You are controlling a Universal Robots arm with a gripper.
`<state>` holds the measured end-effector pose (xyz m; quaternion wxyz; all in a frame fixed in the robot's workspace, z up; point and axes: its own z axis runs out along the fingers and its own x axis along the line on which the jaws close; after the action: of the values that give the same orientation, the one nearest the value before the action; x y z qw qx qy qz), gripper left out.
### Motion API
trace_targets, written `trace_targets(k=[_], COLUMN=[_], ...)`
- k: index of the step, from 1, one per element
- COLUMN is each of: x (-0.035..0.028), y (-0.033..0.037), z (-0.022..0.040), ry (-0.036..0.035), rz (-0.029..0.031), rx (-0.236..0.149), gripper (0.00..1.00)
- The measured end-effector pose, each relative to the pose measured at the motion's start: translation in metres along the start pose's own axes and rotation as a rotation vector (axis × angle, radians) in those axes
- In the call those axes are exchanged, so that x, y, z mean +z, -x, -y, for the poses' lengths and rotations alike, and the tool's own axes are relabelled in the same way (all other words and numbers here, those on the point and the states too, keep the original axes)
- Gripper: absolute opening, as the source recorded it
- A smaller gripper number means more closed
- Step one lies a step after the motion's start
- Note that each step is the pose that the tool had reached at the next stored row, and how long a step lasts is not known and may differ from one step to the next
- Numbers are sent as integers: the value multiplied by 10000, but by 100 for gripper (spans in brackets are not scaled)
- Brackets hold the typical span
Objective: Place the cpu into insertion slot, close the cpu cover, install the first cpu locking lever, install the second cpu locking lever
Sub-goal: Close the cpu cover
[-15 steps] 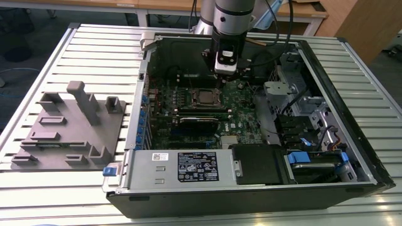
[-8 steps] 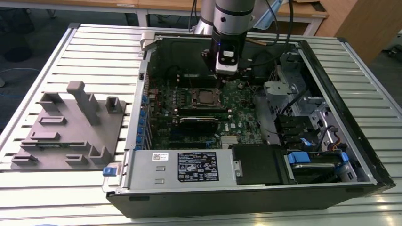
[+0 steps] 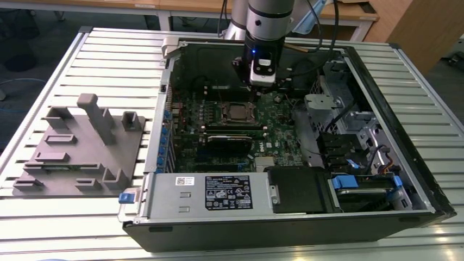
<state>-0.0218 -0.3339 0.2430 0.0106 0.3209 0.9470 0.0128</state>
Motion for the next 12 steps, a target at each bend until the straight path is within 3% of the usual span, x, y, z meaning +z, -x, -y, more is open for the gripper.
trace_targets(k=[12], x=[1], y=[0], z=[0], ry=[12], rz=[-18], rx=[-385], gripper=[10])
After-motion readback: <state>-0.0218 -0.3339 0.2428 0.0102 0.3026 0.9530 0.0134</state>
